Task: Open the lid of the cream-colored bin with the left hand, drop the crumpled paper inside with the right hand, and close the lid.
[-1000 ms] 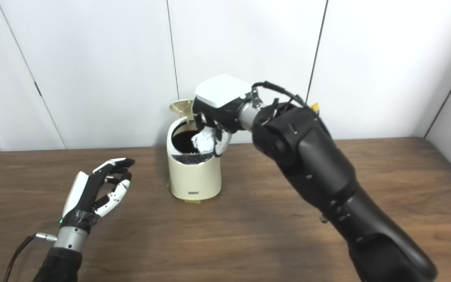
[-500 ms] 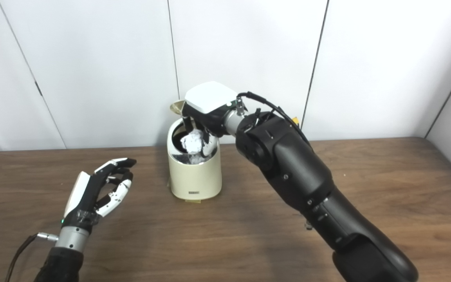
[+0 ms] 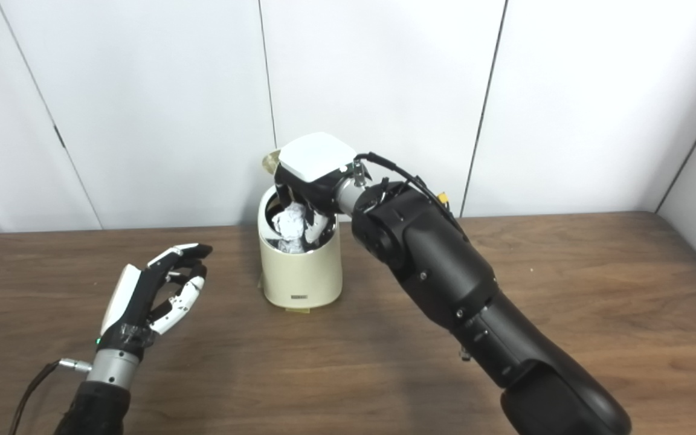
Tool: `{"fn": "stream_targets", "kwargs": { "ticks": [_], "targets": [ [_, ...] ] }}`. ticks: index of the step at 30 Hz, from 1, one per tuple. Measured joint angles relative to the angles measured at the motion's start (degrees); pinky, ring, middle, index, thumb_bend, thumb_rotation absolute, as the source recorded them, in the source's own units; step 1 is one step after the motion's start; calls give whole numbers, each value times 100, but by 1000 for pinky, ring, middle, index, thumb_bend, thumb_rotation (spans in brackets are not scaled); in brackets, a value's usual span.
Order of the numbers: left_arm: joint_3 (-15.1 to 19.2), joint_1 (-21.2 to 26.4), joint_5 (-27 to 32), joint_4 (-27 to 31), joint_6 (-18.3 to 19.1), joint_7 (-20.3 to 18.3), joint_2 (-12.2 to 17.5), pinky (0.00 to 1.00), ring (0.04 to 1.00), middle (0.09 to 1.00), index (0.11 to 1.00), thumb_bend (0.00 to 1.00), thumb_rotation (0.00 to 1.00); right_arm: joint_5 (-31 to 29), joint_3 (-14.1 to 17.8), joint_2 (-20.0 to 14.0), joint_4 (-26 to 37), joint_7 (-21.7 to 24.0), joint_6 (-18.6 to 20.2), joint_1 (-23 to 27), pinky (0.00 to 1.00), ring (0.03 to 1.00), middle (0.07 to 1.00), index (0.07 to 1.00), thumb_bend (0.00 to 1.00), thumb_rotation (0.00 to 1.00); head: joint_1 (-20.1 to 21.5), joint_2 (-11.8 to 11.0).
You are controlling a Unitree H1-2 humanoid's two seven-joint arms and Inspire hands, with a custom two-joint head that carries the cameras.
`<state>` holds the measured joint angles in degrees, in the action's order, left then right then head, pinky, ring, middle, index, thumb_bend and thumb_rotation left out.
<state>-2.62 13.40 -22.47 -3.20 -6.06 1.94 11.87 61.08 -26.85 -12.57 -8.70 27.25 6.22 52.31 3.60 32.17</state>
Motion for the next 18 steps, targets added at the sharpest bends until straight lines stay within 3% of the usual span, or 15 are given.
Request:
{"fn": "stream_targets", "kwargs": {
  "ticks": [12,15,18],
  "targets": [
    [0,-2,-2,0,0,1,-1,654,770,789,778,289,613,-177,60,13,-59,-451,9,-60,305,434,552,476,515,0,26,-35],
    [0,-4,-5,0,0,0,-1,654,771,792,780,287,612,-84,32,13,-90,-532,17,-60,362,458,590,466,512,0,26,-35],
    [-1,-6,-4,0,0,0,-1,657,772,790,780,291,608,-31,29,13,-92,-547,22,-63,450,548,643,485,523,116,44,-35]
  ]
}}
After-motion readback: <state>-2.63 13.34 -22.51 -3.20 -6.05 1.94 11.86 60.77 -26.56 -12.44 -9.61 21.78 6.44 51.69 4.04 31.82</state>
